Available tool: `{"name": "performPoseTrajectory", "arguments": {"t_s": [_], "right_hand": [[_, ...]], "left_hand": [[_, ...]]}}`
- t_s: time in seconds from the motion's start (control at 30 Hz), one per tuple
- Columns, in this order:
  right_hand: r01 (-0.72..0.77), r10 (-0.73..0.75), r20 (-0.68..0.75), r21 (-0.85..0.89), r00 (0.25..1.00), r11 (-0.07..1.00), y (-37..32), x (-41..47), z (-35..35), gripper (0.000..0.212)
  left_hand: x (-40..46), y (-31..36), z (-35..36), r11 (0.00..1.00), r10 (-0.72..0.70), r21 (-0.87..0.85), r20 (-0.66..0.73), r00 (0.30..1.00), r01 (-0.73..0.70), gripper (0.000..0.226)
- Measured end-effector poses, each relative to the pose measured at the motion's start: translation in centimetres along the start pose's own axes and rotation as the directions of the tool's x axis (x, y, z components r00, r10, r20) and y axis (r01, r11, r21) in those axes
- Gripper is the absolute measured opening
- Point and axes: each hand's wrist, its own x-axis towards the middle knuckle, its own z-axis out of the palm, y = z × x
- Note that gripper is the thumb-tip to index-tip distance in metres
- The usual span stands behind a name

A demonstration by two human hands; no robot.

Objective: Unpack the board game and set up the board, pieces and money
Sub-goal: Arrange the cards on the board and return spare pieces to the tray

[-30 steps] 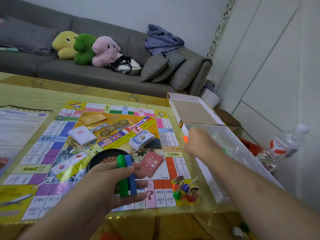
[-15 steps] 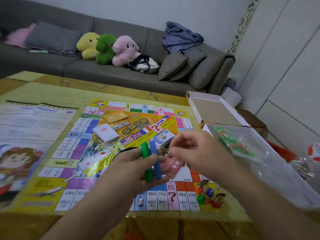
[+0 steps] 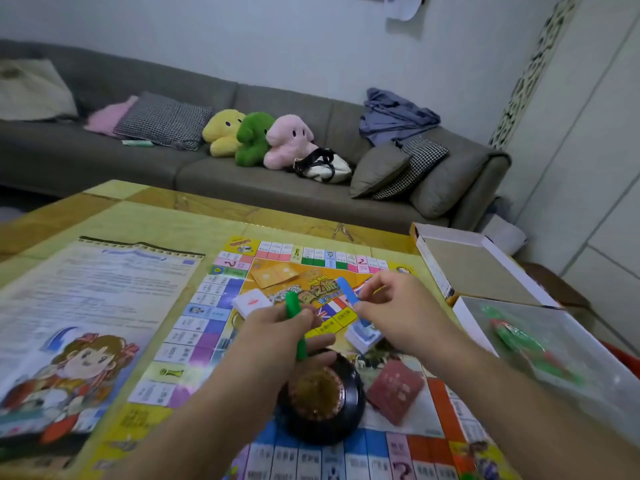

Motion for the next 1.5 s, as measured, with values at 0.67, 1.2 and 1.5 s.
{"name": "performPoseTrajectory", "arguments": {"t_s": [0.67, 1.2, 1.5], "right_hand": [[-0.101, -0.033, -0.215, -0.581, 0.976, 0.808, 5.6, 27.6, 7.4, 0.007], [0.308, -0.305, 0.043, -0.152, 0.951, 0.939, -7.8, -9.2, 4.1, 0.034], [0.230, -0.196, 0.224, -0.136, 0.955, 0.964, -6.2, -12.6, 10.0, 0.021]], "left_hand": [[8.4, 3.6, -3.3, 0.987, 0.141, 0.087, -0.038, 0.989, -0.137, 0.012], [3.0, 0.8, -16.3, 0.221, 0.423, 0.974, -0.054, 0.904, -0.046, 0.010], [4.3, 1.8, -21.0, 0.178, 0.492, 0.980, -0.171, 0.854, 0.094, 0.017]]}}
